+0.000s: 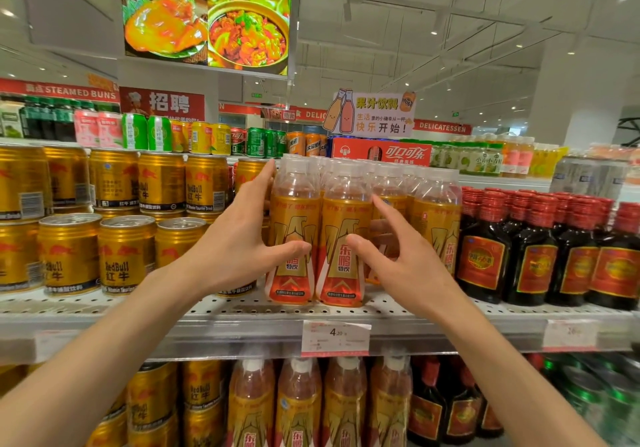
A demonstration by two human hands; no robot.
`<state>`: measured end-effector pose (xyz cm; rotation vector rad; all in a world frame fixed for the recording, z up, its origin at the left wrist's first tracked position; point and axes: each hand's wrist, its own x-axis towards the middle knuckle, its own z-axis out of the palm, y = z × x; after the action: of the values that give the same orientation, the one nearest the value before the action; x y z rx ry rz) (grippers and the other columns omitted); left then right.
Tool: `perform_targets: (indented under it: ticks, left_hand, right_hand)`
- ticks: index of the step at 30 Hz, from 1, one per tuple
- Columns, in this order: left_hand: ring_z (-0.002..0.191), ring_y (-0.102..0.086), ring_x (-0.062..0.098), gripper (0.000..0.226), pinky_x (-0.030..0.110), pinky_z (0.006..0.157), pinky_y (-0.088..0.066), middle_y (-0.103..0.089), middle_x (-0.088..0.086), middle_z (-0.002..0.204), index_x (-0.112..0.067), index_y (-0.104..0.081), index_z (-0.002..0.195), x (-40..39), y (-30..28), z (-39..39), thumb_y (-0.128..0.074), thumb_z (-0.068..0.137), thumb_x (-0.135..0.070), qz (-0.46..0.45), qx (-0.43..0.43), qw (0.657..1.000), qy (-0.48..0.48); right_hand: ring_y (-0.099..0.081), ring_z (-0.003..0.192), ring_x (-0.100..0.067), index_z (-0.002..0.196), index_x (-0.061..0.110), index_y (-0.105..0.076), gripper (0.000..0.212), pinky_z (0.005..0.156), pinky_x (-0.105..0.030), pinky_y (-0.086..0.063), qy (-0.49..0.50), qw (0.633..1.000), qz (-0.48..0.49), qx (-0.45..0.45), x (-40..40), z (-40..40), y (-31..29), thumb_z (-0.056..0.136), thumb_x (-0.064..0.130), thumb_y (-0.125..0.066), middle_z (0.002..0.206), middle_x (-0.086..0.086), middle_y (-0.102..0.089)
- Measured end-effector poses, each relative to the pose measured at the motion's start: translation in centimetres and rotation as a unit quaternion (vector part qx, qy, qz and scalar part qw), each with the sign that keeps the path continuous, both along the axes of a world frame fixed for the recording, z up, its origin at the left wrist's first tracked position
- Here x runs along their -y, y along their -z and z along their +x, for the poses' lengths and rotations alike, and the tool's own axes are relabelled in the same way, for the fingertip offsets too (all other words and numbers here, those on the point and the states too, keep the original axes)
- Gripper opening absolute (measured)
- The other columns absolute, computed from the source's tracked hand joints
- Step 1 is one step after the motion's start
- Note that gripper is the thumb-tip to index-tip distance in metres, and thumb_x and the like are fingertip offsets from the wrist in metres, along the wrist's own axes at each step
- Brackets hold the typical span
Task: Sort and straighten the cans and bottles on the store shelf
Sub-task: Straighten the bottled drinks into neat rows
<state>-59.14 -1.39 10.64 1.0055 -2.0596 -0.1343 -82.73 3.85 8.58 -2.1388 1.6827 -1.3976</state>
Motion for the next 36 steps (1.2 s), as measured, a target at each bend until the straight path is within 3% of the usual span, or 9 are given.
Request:
perform_targets:
  ticks: [4,7,11,15,19,23,29,32,36]
  left_hand:
    - [0.151,-0.016,0.016,0.11,0.036,0.116,-0.021,-0.008,-0.005,0.164,-0.034,0.0,0.158,-0.3,0.5,-1.1,-0.07,0.078,-0.06,-0.131,-0.014,0.991,-0.029]
    - [0.154,-0.003,0.021,0.101,0.042,0.117,-0.017,0.003,-0.004,0.166,-0.038,-0.006,0.158,-0.3,0.3,-2.6,-0.065,0.08,-0.065,-0.182,0.005,0.982,-0.046]
    - [0.154,0.01,0.02,0.091,0.051,0.121,-0.009,0.007,0.001,0.168,-0.037,-0.012,0.158,0.3,0.2,-4.4,-0.052,0.084,-0.073,-0.213,0.04,0.974,-0.071]
    - [0.154,0.012,0.02,0.087,0.052,0.121,-0.008,0.005,0.001,0.168,-0.035,-0.018,0.157,0.9,0.0,-5.2,-0.046,0.085,-0.075,-0.229,0.049,0.969,-0.078]
    - [0.154,0.011,0.02,0.084,0.055,0.121,-0.013,0.001,0.001,0.168,-0.034,-0.026,0.156,1.2,0.1,-5.0,-0.048,0.085,-0.074,-0.233,0.048,0.969,-0.071]
    - [0.154,0.006,0.022,0.082,0.054,0.122,-0.015,-0.005,0.003,0.167,-0.032,-0.032,0.154,1.3,0.1,-4.9,-0.047,0.085,-0.074,-0.238,0.05,0.967,-0.072]
    - [0.154,0.004,0.023,0.082,0.054,0.121,-0.016,-0.007,0.003,0.166,-0.031,-0.034,0.153,1.5,0.2,-5.0,-0.046,0.084,-0.076,-0.245,0.046,0.966,-0.075]
    - [0.154,0.004,0.022,0.082,0.054,0.121,-0.017,-0.007,0.002,0.167,-0.031,-0.034,0.153,1.6,0.2,-5.0,-0.046,0.085,-0.076,-0.248,0.045,0.965,-0.076]
    - [0.154,0.003,0.022,0.081,0.052,0.121,-0.017,-0.007,0.002,0.167,-0.031,-0.035,0.152,1.6,0.2,-4.8,-0.046,0.085,-0.076,-0.252,0.045,0.964,-0.073]
  right_hand:
    - [-0.061,0.087,-0.003,0.131,0.025,-0.057,0.04,0.076,-0.026,-0.058,0.105,0.983,-0.153,-0.017,-0.8,-1.9,0.3,0.094,0.04,-0.064,0.101,0.013,-0.06]
    - [-0.056,0.096,-0.015,0.126,0.014,-0.057,0.039,0.086,-0.036,-0.054,0.208,0.951,-0.226,-0.025,-1.3,-3.6,1.3,0.092,0.029,-0.068,0.109,0.002,-0.056]
    - [-0.043,0.134,-0.023,0.153,0.011,-0.031,0.074,0.111,-0.037,-0.038,0.257,0.956,-0.142,0.002,-1.0,-4.6,2.5,0.092,0.035,-0.068,0.145,-0.008,-0.042]
    - [-0.041,0.138,-0.024,0.161,0.012,-0.01,0.092,0.108,-0.035,-0.038,0.254,0.964,-0.075,0.019,-0.6,-4.4,2.8,0.094,0.043,-0.065,0.156,-0.006,-0.028]
    - [-0.048,0.128,-0.025,0.16,0.014,-0.02,0.09,0.103,-0.033,-0.04,0.254,0.965,-0.064,0.03,-0.3,-5.1,2.4,0.091,0.046,-0.068,0.145,-0.005,-0.035]
    - [-0.043,0.141,-0.024,0.159,0.03,-0.012,0.089,0.114,-0.046,-0.035,0.206,0.976,-0.024,0.071,-0.7,-5.3,2.6,0.091,0.051,-0.065,0.157,-0.002,-0.04]
    - [-0.051,0.132,-0.021,0.153,0.039,-0.02,0.087,0.11,-0.052,-0.041,0.172,0.978,-0.035,0.11,-1.3,-5.2,2.6,0.085,0.055,-0.072,0.143,0.003,-0.053]
    - [-0.052,0.13,-0.017,0.151,0.041,-0.021,0.089,0.109,-0.047,-0.045,0.147,0.983,-0.03,0.102,-1.2,-4.2,2.6,0.081,0.058,-0.074,0.143,0.006,-0.052]
    - [-0.039,0.135,-0.001,0.156,0.033,-0.023,0.098,0.109,-0.024,-0.033,0.105,0.991,-0.012,0.08,-0.6,-3.3,2.5,0.078,0.063,-0.073,0.154,0.014,-0.04]
